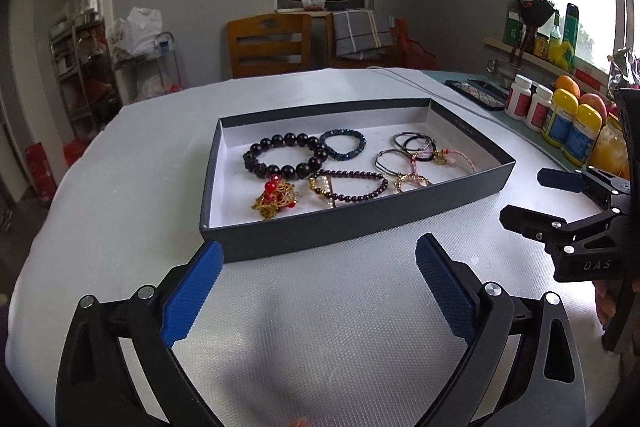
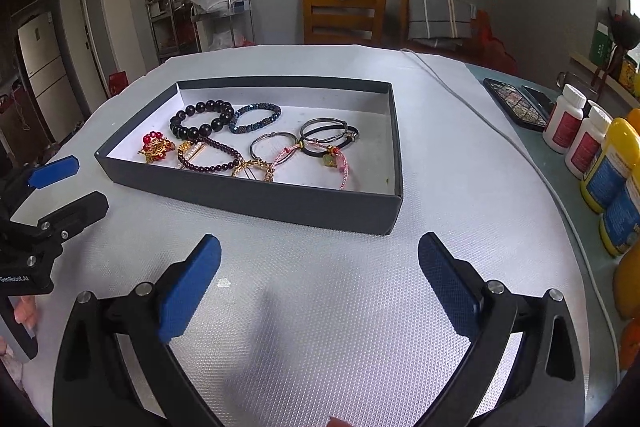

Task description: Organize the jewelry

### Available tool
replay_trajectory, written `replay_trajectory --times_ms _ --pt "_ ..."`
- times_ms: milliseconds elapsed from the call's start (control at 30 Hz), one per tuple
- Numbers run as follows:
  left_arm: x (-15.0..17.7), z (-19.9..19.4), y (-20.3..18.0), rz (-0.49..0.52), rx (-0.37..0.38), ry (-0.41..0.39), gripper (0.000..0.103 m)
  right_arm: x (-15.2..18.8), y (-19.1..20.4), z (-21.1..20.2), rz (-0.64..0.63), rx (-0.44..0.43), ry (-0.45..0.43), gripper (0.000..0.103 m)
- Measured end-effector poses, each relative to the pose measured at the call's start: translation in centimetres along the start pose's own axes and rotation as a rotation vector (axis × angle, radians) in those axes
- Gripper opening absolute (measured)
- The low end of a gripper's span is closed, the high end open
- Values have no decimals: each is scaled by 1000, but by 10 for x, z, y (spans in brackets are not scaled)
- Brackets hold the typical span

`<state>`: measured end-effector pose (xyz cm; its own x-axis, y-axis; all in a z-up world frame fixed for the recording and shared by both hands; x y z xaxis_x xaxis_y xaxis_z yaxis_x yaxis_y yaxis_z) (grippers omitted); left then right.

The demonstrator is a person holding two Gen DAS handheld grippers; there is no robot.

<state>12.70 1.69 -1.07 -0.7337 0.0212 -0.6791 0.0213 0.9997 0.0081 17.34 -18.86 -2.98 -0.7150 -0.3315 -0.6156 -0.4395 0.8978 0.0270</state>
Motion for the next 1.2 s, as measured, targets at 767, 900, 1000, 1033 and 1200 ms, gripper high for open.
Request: replay_trajectory --times_ms 767,900,1000,1033,1200 --pt "3 -1 -9 49 -30 0 100 3 2 -7 -7 17 -27 97" --pt "3 -1 -10 56 -34 0 100 3 3 -7 -11 18 -28 97" --pt "3 -2 -11 55 -35 -3 100 3 3 -8 -15 20 -32 97" --pt "3 -2 -11 55 -34 -4 100 3 3 -8 -16 21 -32 97" --pt "2 -2 -11 54 -34 -1 100 3 4 -8 -18 22 -32 97"
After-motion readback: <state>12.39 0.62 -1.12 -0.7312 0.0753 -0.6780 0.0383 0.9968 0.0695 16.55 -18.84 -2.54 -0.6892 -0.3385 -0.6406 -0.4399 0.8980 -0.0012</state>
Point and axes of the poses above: each gripper's, at about its wrist camera, not at the fingertips, and z roughly the way its jaws point, y to its left, x to its underside, the point moved 5 cm from there along z, roughly the way its jaws point, and after that the axes turned 10 degrees about y, right-handed, at the moved point
